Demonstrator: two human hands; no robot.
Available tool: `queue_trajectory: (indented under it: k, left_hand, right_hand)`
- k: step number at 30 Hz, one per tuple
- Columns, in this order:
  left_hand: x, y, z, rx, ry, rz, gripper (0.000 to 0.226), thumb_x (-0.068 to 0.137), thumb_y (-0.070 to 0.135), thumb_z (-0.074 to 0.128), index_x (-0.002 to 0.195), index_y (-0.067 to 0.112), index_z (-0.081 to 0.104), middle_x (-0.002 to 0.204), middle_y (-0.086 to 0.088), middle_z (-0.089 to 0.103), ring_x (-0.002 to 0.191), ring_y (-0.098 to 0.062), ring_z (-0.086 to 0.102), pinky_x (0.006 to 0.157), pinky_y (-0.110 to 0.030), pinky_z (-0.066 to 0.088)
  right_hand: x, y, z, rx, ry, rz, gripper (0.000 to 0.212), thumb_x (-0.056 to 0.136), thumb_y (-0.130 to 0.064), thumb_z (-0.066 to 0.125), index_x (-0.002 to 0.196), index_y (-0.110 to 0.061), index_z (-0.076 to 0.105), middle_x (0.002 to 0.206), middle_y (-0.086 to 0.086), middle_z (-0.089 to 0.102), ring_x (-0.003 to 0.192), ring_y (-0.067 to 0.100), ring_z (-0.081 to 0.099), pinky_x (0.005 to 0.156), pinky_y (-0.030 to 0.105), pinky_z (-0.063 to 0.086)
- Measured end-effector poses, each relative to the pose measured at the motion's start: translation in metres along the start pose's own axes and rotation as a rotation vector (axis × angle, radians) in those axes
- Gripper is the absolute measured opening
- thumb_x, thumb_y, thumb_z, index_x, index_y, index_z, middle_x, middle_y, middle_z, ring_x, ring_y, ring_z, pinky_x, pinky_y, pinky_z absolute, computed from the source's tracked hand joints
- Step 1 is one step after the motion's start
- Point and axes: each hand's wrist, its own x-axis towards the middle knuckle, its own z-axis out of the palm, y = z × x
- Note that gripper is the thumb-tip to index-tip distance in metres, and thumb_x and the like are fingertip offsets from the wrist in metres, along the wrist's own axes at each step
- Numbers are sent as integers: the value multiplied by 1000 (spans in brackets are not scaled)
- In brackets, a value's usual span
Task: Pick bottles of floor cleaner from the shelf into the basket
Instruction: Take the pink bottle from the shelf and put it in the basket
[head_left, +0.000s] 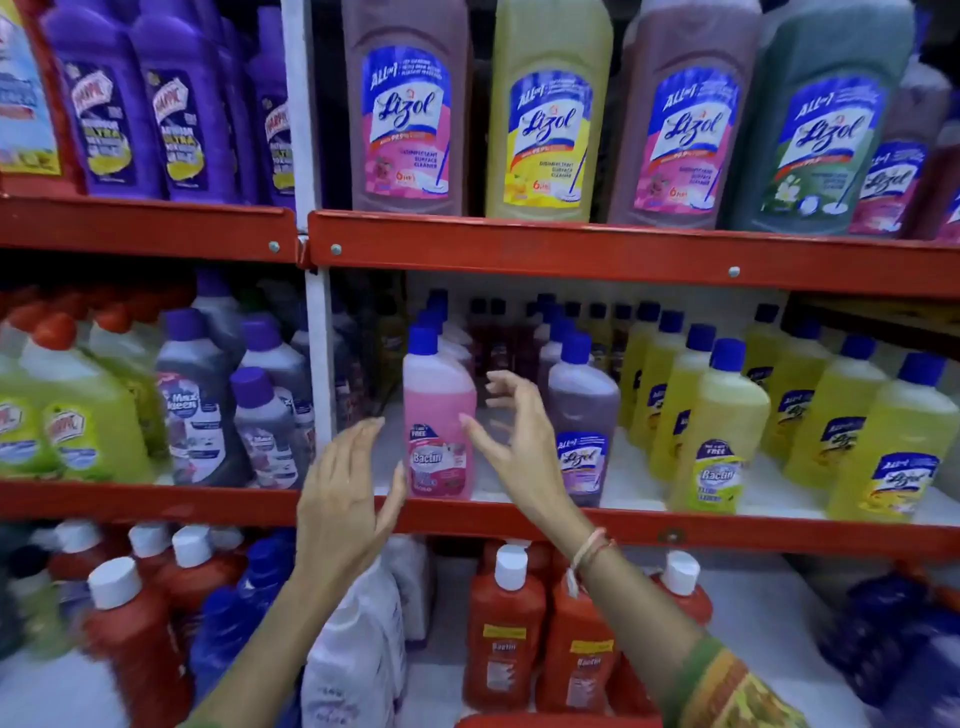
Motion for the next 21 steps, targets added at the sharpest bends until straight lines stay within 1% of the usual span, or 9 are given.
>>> queue_trajectory:
  k: [1,3,4,5,7,8,12,17,21]
  left_hand:
    - [-5,-7,4,-11,-56,-36,51,90,40,43,127,7,48,124,-13,59,113,-28,54,92,-41,46]
    - [-13,-18,12,21,-141,-45,50,90,43,41,125,7,49,122,-12,60,111,-27,55,91,-39,46]
    - [-18,-23,18,48,-205,-39,51,91,45,39,123,7,51,121,-12,61,110,-28,56,90,-39,47]
    - [-21,-29,24,71,-251,-17,53,91,47,37,122,7,52,121,-12,62,109,-28,57,90,-40,47]
    - [-22,-34,31,97,-295,20,55,91,50,34,119,8,56,119,-10,64,107,-27,58,92,-42,48]
    - [-23,-36,32,112,-296,31,55,91,50,34,118,9,57,118,-9,65,107,-26,59,94,-43,48]
    - [-28,-44,41,140,-333,54,55,91,52,32,118,13,59,115,-4,66,108,-22,58,106,-43,35]
    - [-31,-51,46,145,-347,75,53,92,51,32,119,14,58,115,-2,66,110,-20,58,107,-37,25]
    - [-29,-43,49,130,-343,42,58,93,55,26,121,16,58,119,-1,65,114,-18,57,110,-41,24]
  right_hand:
    - [0,6,10,23,-41,87,60,79,-31,75,129,-20,43,124,1,52,108,11,56,92,29,52]
    - [0,16,26,52,-104,230,73,73,-29,81,132,-14,41,126,1,53,107,9,55,87,6,46]
    - [-1,20,34,68,-115,315,75,70,-28,84,131,-14,42,124,2,56,105,9,57,83,2,45]
    - [-1,28,42,108,-123,375,75,68,-29,85,129,-15,44,122,2,60,102,10,60,84,6,49]
    - [-2,35,50,162,-136,459,68,65,-32,87,121,-19,50,117,4,68,95,12,68,86,27,57]
    - [-2,36,53,183,-151,476,64,65,-32,86,118,-21,52,114,5,70,92,13,69,85,32,59]
    - [-5,34,62,276,-114,455,59,66,-30,86,114,-30,51,111,2,70,93,12,70,82,33,60]
    - [-11,24,56,226,-4,329,60,61,-39,87,108,-38,50,107,-2,69,96,12,69,81,39,61]
    - [-13,-2,30,158,35,165,65,65,-41,84,117,-31,47,112,0,64,103,13,65,78,29,60]
